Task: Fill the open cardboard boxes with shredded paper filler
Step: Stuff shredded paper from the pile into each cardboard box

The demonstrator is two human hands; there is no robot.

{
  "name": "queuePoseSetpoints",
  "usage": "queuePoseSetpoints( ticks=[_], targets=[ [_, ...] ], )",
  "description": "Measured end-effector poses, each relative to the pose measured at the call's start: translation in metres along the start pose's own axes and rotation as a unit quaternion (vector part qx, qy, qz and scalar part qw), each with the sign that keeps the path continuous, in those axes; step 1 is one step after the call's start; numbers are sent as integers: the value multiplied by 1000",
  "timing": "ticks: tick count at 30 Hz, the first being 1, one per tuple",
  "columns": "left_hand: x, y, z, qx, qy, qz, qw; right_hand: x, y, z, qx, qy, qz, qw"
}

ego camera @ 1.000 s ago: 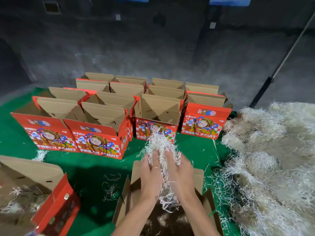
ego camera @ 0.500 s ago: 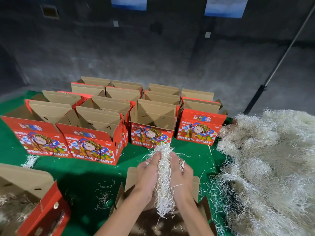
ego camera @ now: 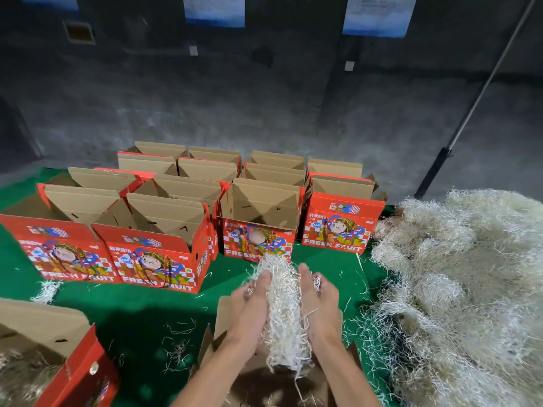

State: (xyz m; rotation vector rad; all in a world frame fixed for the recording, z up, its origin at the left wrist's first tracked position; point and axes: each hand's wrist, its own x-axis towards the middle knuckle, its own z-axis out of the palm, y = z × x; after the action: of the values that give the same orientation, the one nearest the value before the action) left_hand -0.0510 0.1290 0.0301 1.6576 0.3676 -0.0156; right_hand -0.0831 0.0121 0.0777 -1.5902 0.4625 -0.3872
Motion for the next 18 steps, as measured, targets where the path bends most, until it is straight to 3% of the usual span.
queuePoseSetpoints(
  ticks=[5,12,18],
  targets=[
    [24,14,-5,-15,-35,-2,999,-16,12,3,-44,-7,-47,998],
    [-15,4,4,-65,-71,-34,995,25,1,-10,-66,-39,-80,994],
    [-17,19,-5,-40,-67,91,993,11,29,-8,-55,-28,-23,998]
  ],
)
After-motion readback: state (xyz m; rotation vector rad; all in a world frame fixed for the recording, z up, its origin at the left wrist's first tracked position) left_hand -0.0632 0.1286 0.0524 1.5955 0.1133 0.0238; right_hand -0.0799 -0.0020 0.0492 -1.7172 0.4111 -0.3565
